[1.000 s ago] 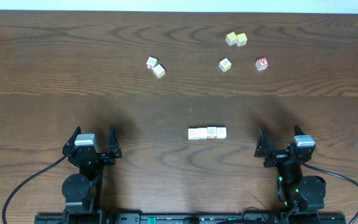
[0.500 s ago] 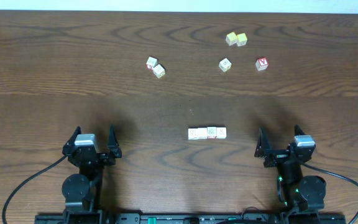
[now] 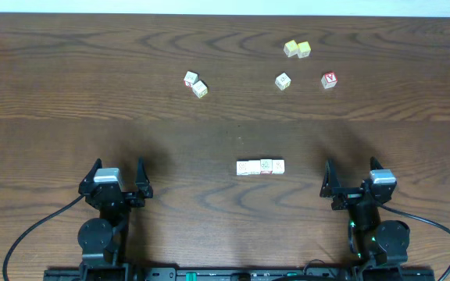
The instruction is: Lift 4 blocks
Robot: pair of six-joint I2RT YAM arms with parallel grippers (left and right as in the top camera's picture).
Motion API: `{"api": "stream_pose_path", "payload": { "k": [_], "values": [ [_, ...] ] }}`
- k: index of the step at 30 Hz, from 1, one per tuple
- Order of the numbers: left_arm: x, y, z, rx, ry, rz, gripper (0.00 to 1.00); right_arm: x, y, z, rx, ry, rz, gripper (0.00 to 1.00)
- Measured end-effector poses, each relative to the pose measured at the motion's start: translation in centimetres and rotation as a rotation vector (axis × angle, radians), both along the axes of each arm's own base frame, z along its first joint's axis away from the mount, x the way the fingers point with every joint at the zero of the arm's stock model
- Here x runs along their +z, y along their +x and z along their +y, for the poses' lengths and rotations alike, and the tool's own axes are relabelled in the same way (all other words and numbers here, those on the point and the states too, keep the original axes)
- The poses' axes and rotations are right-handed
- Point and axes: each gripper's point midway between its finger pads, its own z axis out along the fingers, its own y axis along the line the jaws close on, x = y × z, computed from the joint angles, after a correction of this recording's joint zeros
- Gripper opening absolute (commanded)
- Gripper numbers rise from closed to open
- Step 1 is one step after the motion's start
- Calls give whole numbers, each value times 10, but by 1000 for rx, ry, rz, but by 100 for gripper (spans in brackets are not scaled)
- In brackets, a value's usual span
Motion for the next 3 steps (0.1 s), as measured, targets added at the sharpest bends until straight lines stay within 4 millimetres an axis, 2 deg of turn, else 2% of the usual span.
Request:
{"api": "stream_pose_path", "payload": {
  "k": [3],
  "values": [
    [0, 0, 0, 0, 0, 0, 90, 0, 0, 0, 0, 0, 0, 99]
  ]
}}
